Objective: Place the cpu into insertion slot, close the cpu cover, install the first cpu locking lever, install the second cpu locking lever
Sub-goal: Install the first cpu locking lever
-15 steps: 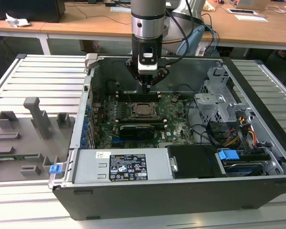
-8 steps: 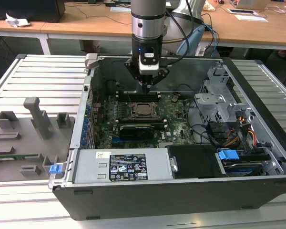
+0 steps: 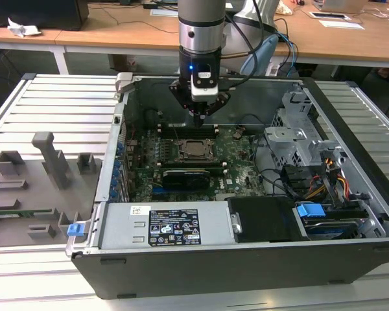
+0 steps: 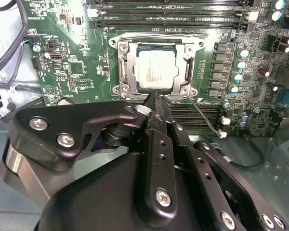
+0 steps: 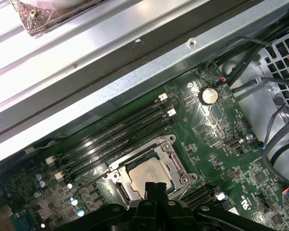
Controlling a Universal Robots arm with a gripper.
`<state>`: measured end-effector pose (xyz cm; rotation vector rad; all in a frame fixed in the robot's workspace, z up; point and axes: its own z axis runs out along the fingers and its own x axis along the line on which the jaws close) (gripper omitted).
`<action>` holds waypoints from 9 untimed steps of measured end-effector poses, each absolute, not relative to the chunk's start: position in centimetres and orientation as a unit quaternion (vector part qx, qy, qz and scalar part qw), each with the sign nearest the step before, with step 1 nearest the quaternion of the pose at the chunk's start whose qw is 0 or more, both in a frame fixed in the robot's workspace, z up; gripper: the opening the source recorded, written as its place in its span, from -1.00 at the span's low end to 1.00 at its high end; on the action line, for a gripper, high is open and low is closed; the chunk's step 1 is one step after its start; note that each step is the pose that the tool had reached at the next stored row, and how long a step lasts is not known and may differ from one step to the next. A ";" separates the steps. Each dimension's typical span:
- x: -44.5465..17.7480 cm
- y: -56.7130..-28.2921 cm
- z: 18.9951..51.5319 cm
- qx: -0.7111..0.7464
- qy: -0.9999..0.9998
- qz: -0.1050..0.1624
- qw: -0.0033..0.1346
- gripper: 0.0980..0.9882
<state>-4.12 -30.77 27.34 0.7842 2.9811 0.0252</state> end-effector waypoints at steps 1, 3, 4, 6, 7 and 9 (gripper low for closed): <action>-4.1 -30.8 27.3 0.252 0.967 0.008 0.029 -0.98; -4.1 -30.8 27.3 0.248 0.968 0.008 0.029 -0.98; -4.1 -30.8 27.3 0.246 0.969 0.008 0.029 -0.98; -4.1 -30.8 27.3 0.242 0.970 0.009 0.029 -0.98; -4.1 -30.8 27.3 0.239 0.970 0.009 0.029 -0.98; -4.1 -30.8 27.3 0.233 0.972 0.009 0.029 -0.98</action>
